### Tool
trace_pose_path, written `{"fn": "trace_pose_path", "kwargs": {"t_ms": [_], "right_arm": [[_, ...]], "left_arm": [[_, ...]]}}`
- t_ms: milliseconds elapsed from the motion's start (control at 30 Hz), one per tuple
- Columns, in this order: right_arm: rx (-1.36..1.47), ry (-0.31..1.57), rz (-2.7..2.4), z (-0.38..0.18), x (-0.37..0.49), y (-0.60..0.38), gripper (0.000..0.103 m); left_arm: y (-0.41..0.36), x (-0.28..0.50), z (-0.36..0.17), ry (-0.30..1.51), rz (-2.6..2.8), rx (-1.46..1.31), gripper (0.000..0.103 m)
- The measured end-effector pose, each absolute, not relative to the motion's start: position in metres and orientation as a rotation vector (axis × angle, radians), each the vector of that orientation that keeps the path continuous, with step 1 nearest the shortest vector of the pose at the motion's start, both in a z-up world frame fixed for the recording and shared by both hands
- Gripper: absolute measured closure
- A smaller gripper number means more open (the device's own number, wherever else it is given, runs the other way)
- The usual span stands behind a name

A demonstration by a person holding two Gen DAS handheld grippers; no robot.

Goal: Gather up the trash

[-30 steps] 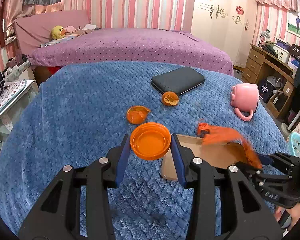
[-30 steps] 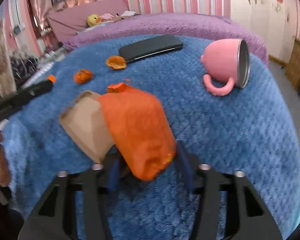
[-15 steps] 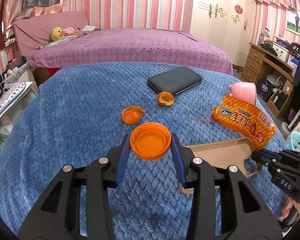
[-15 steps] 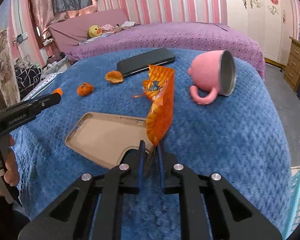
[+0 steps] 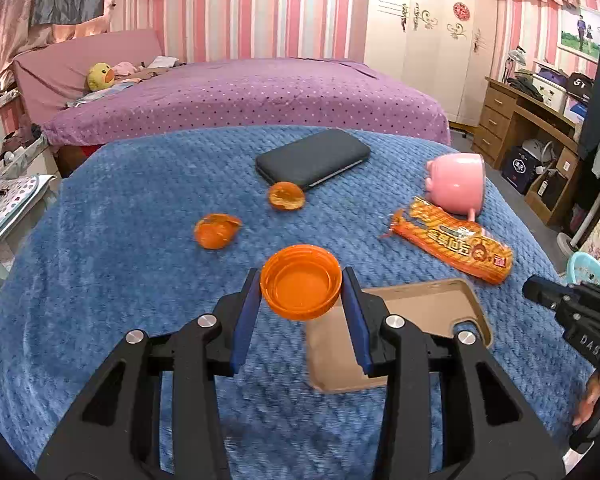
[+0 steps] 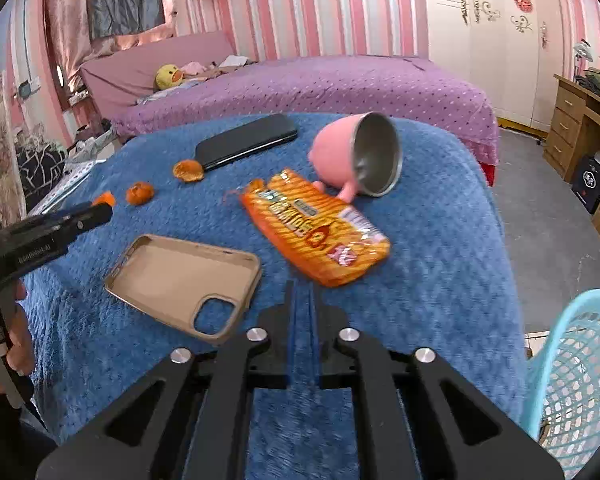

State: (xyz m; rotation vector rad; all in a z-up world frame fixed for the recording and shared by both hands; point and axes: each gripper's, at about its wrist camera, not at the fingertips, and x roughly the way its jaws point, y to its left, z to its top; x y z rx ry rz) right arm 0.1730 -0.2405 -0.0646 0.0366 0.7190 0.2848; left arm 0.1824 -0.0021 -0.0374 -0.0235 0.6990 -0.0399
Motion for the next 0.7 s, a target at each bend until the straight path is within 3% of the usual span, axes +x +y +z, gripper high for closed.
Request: {"fn": "trace_pose_path", "kwargs": {"t_ms": [300, 333, 367, 400, 433, 700], "right_arm": [[0.014, 0.716, 0.196, -0.063, 0.174, -0.263, 0.094], [0.022, 0.715, 0.187, -0.063, 0.176, -0.263, 0.078], [0.028, 0.705, 0.177, -0.062, 0.178, -0.262, 0.049], [0.026, 0.687, 0.165, -0.061, 0.179, -0.261, 0.038], [0.021, 0.677, 0.157, -0.060, 0.182, -0.257, 0.033], [0.013, 0.709, 0.130, -0.073, 0.213, -0.235, 0.033]], "left_arm": [[-0.030, 0.177, -0.043, 0.711, -0.072, -0.011, 0.063], [-0.031, 0.177, -0.043, 0.713, -0.073, -0.008, 0.063], [-0.031, 0.177, -0.043, 0.713, -0.073, -0.002, 0.063], [-0.031, 0.177, -0.044, 0.713, -0.072, 0.003, 0.063], [-0.030, 0.177, -0.045, 0.715, -0.072, 0.005, 0.063], [-0.007, 0.188, -0.043, 0.711, -0.018, -0.008, 0.063]]}}
